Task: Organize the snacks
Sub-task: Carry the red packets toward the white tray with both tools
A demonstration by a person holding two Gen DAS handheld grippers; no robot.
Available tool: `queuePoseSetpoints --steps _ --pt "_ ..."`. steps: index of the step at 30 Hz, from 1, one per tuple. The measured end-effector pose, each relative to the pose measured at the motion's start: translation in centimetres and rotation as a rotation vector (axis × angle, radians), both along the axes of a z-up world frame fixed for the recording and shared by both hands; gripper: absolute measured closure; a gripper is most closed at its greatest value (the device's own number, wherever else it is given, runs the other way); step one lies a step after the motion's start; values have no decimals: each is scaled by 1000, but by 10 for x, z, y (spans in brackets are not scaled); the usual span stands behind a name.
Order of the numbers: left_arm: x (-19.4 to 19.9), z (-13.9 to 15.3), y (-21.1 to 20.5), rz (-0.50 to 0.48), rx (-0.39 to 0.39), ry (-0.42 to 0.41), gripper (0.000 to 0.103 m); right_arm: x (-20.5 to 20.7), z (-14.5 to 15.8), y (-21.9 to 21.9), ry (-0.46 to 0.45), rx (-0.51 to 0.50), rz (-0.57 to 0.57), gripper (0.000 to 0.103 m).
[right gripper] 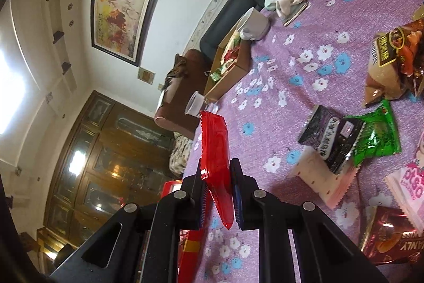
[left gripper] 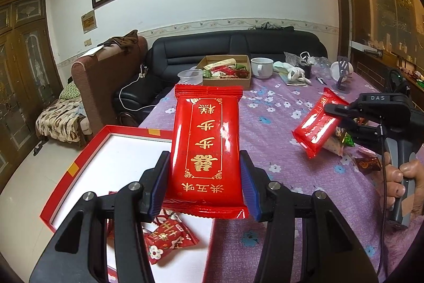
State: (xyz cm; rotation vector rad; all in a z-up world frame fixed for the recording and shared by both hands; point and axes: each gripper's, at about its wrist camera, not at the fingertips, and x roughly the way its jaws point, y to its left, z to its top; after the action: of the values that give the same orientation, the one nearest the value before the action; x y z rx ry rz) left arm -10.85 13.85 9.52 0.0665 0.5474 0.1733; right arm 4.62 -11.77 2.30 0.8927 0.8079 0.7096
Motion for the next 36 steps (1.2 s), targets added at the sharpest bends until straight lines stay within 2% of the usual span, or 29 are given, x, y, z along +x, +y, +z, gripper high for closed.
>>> queuePoseSetpoints --steps 13,18,26,31,36 --pt "-5 -5 24 47 -13 2 54 -3 -2 15 1 66 77 86" --pt "-6 -6 35 59 -22 3 54 -5 -5 17 5 121 96 86" --pt "-6 -13 48 68 -38 15 54 -4 -14 29 60 216 125 86" --pt "-5 -17 57 78 -50 25 54 -7 -14 45 90 281 151 86" --pt "-7 -23 72 98 -68 33 54 -10 -8 78 99 266 201 85"
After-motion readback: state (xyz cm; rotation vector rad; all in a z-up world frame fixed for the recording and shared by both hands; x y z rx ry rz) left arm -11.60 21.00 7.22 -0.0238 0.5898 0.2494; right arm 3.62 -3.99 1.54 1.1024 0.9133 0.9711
